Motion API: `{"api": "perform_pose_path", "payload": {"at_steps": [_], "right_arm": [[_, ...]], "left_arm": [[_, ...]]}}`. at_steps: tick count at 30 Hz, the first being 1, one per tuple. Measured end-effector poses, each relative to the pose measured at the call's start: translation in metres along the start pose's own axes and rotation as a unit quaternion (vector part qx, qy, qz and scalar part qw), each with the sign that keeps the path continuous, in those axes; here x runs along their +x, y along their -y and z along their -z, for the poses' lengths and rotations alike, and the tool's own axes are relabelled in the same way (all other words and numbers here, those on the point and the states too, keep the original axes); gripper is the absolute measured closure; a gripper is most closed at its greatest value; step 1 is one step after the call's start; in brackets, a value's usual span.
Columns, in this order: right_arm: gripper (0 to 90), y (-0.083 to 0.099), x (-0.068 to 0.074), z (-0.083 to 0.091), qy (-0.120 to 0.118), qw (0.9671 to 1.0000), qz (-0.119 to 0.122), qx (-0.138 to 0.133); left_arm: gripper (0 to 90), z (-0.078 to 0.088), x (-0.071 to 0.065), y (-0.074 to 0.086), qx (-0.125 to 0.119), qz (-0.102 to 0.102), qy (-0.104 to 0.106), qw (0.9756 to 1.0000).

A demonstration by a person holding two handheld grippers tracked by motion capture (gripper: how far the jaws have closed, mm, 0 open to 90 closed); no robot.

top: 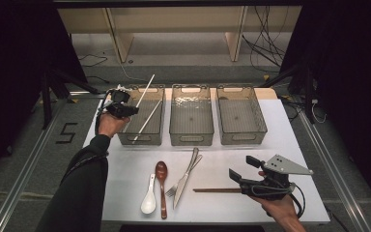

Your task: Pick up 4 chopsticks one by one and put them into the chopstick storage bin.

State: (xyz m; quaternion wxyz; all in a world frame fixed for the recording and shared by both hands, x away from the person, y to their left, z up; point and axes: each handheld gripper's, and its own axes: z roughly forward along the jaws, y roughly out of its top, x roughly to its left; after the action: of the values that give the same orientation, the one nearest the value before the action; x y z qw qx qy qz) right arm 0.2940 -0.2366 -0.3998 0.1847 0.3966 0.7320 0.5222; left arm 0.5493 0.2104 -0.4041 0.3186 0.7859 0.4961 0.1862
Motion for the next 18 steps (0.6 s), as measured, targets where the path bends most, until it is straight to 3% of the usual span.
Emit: {"api": "perform_pose_path", "payload": {"at_steps": [8, 14, 18], "right_arm": [[23.5, 0.0, 0.0003, 0.0, 0.0, 1.0, 0.001, 0.0], [23.5, 0.0, 0.0002, 0.0001, 0.0, 1.0, 0.0, 0.0], [23.5, 0.0, 0.0003, -0.0002, 0.0, 1.0, 0.001, 0.0]], "left_arm": [[81.9, -0.0053, 0.0005, 0.0021, 0.015, 0.018, -0.003, 0.9997], [66.5, -0.0013, 0.0027, 0.0013, 0.022, 0.046, 0.01, 0.9987], [60.5, 0.0042, -0.0017, 0.0018, 0.023, 0.045, 0.024, 0.9984]]}}
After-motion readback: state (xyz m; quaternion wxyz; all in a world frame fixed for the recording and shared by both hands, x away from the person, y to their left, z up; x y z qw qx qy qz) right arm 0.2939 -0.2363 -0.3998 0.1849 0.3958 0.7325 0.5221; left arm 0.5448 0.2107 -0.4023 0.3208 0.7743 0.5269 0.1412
